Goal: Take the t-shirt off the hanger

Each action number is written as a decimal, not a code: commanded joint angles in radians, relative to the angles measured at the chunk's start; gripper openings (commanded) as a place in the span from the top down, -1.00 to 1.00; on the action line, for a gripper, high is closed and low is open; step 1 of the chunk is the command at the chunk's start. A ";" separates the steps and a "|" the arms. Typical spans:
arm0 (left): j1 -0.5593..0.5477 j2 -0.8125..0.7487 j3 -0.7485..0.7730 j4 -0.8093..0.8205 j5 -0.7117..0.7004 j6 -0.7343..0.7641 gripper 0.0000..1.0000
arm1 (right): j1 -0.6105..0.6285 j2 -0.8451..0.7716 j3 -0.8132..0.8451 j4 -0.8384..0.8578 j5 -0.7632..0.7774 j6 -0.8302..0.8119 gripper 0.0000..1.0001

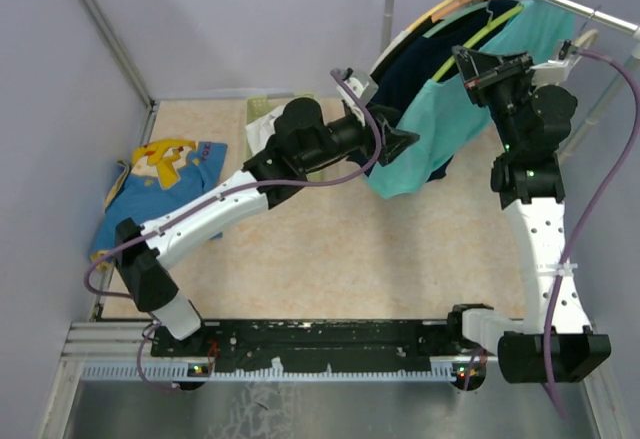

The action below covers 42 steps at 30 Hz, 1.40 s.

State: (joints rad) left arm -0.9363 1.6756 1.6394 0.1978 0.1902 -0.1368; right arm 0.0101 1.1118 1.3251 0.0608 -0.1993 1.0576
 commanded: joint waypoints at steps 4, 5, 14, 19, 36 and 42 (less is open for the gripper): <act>-0.006 -0.095 -0.123 -0.010 0.014 0.003 -0.57 | -0.004 0.000 0.096 0.141 0.018 -0.026 1.00; -0.006 -0.095 -0.130 -0.021 0.015 0.001 -0.58 | -0.004 0.001 0.097 0.144 0.019 -0.024 1.00; -0.006 -0.047 -0.156 -0.053 0.004 -0.022 -0.39 | -0.004 0.004 0.122 0.155 0.010 -0.017 1.00; -0.006 -0.023 -0.149 -0.076 -0.001 -0.015 0.02 | -0.004 0.007 0.130 0.156 0.009 -0.016 1.00; -0.006 -0.214 -0.176 -0.110 -0.085 0.015 1.00 | -0.071 0.039 0.094 0.195 -0.003 0.022 1.00; -0.006 -0.278 -0.165 -0.106 -0.110 0.048 1.00 | -0.089 0.054 0.083 0.216 -0.017 0.035 1.00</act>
State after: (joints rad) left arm -0.9363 1.4452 1.4631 0.0696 0.1074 -0.1249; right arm -0.0605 1.1683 1.3701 0.1062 -0.2222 1.1038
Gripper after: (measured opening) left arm 0.007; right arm 0.031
